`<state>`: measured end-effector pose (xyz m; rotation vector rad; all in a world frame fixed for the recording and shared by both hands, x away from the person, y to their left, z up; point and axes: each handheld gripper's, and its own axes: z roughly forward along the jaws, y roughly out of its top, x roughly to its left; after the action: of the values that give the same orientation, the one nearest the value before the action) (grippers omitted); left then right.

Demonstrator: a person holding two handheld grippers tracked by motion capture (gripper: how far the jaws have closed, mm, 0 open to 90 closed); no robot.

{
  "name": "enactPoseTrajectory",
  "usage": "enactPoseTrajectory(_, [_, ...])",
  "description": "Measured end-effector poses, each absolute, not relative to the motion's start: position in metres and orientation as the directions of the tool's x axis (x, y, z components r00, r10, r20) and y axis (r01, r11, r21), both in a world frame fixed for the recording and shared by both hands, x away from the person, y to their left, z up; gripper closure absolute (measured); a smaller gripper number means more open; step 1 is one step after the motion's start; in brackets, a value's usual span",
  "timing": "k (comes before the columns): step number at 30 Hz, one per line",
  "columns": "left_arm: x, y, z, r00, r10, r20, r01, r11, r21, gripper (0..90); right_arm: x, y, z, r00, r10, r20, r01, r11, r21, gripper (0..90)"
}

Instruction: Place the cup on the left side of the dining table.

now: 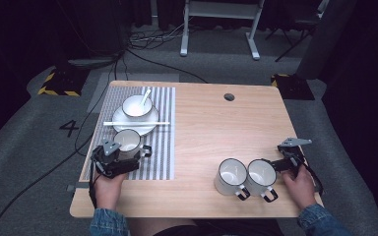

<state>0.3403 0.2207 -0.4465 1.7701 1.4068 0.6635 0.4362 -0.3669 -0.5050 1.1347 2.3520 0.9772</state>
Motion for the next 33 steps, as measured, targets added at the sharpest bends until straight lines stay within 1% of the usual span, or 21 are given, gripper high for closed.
enactPoseTrajectory(6, [0.320, 0.223, -0.439, 0.271, 0.960, -0.073, 0.548, -0.091, 0.831, 1.5, 0.436, -0.367, -0.505, -0.617, 0.786, -0.016, 0.544, 0.441, 0.714, 0.2])
enactPoseTrajectory(17, [0.290, 0.224, -0.430, 0.321, 0.945, -0.062, 0.537, -0.127, 0.834, 1.8, 0.436, -0.367, -0.505, -0.618, 0.786, -0.016, 0.544, 0.442, 0.714, 0.2])
enactPoseTrajectory(24, [0.273, 0.235, -0.432, 0.341, 0.936, -0.086, 0.524, -0.113, 0.844, 2.3, 0.436, -0.367, -0.505, -0.617, 0.786, -0.016, 0.544, 0.441, 0.714, 0.2])
enactPoseTrajectory(33, [0.247, 0.243, -0.434, 0.341, 0.937, -0.079, 0.511, -0.114, 0.852, 3.0, 0.436, -0.367, -0.505, -0.620, 0.785, -0.017, 0.543, 0.444, 0.713, 0.2])
